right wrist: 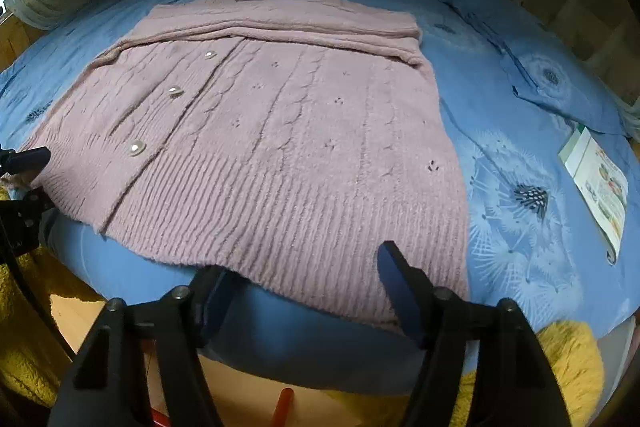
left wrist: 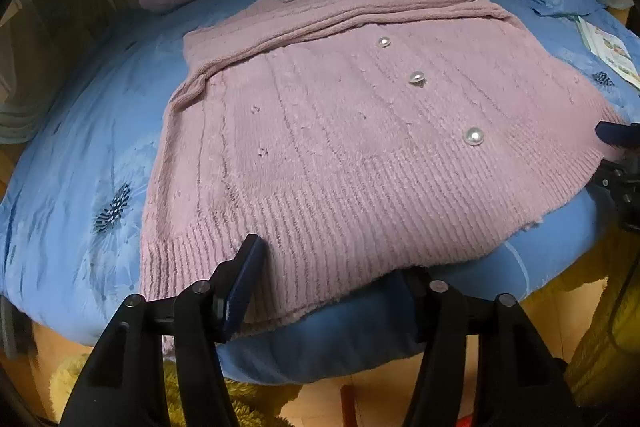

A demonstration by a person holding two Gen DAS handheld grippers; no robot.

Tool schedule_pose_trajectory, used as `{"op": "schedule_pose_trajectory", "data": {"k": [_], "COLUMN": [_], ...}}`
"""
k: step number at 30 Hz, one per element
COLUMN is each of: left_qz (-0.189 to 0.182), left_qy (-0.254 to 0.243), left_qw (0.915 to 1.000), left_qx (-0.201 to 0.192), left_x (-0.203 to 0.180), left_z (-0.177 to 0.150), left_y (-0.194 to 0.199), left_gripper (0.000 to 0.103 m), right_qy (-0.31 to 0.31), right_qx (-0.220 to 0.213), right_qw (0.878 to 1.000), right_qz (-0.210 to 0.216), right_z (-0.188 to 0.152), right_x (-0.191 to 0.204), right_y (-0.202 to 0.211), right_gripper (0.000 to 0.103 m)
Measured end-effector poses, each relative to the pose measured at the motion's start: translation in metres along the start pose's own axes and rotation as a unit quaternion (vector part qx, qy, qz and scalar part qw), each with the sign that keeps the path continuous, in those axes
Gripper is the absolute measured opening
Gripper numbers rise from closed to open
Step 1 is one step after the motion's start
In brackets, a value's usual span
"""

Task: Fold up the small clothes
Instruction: 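Move both grippers to the cardigan hem and lower them onto it, then grasp the hem with both grippers and lift it toward the collar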

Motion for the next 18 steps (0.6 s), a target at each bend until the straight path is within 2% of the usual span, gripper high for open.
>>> {"op": "schedule_pose_trajectory", "data": {"k": [2,5,9,11,13,18], "left_qz": [-0.004,0.010,0.012,0.014,0.011,-0.004], "left_qy": [0.000,-0.011,-0.011,-0.006,0.001,0.016], "left_qw": [1.0000,0.9999,0.9998,0.9998,0.9998,0.9990], "left_qx": [-0.004,-0.009,-0.012,-0.014,-0.017,-0.042], "left_x": [-0.001,-0.003,-0.001,0.002,0.005,0.008], "left_z": [0.000,0.001,0.002,0.003,0.005,0.011], "left_y": [0.001,0.000,-0.001,-0.002,-0.002,0.009], "left_gripper": [0.036,0.024,0.018,0.009,0.001,0.000], "right_qy": [0.001,0.001,-0.008,-0.016,-0.024,-0.037], "right_qx": [-0.003,-0.005,-0.005,-0.006,-0.009,-0.030], "right_qw": [1.000,1.000,1.000,1.000,1.000,0.999], "right_qz": [-0.004,-0.015,-0.019,-0.018,-0.011,0.003], "right_z": [0.000,-0.001,0.000,0.001,0.003,0.010], "right_x": [0.000,-0.002,-0.008,-0.011,-0.014,-0.018], "right_y": [0.001,0.003,0.002,0.002,0.003,0.011], "right_gripper": [0.056,0.045,0.031,0.015,0.011,0.006]}}
Point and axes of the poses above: each gripper's, at about its wrist camera, not at the fingertips, and y roughly against the way its jaws point, x to its left, z to its top, the point moved 6 cm from there along -y, roughly the way its jaws point, and after that the axes turned 7 degrees about -z, right-handed, at the moved point
